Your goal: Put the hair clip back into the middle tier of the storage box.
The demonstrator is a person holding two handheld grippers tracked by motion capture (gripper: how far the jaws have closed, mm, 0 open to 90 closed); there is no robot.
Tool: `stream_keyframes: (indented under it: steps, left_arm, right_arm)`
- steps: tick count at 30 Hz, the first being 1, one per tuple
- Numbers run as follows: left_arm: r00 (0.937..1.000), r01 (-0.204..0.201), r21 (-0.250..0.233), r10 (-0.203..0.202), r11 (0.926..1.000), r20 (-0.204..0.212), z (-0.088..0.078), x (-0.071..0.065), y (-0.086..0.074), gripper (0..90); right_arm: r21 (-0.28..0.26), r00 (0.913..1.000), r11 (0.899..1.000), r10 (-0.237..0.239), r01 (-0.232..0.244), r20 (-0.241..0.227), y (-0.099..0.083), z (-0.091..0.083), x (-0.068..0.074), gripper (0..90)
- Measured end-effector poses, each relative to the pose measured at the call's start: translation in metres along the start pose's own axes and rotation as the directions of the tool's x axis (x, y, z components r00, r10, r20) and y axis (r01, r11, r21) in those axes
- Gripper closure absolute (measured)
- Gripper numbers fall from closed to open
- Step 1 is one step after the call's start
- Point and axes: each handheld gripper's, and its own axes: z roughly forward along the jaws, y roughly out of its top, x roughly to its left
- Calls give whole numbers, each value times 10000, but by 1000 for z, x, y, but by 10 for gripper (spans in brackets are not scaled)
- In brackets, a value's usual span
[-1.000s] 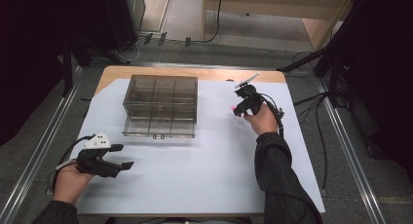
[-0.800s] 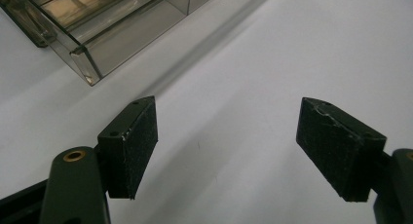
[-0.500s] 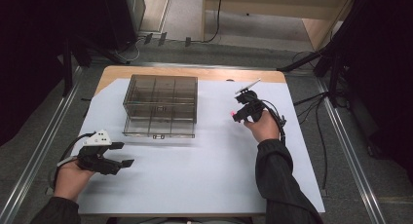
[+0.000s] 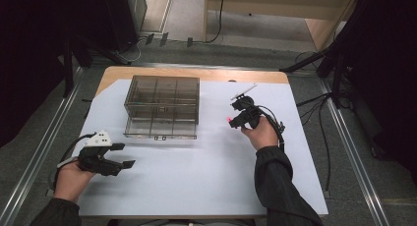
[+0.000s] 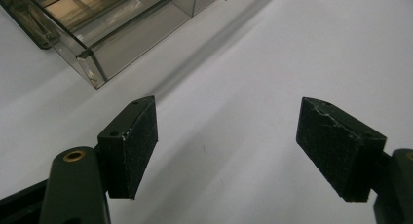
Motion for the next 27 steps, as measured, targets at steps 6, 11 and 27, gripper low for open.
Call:
stream_keyframes:
  steps: [6, 11, 27]
  left_arm:
    - [10000, -22, -7, 22, 10000, 23, 0, 0, 0, 240]
    - [10000, -46, -34, 46, 10000, -24, 0, -1, 1, 240]
    - [10000, 4, -63, -4, 10000, -78, -5, -3, -4, 240]
  right_arm:
    - [-34, 9995, 9996, -272, 272, -137, 1, 0, 10, 774]
    - [-76, 9983, 9986, -526, 524, -268, 4, -1, 19, 774]
    - [-192, 9911, 9947, -1024, 1011, -847, 18, -4, 43, 774]
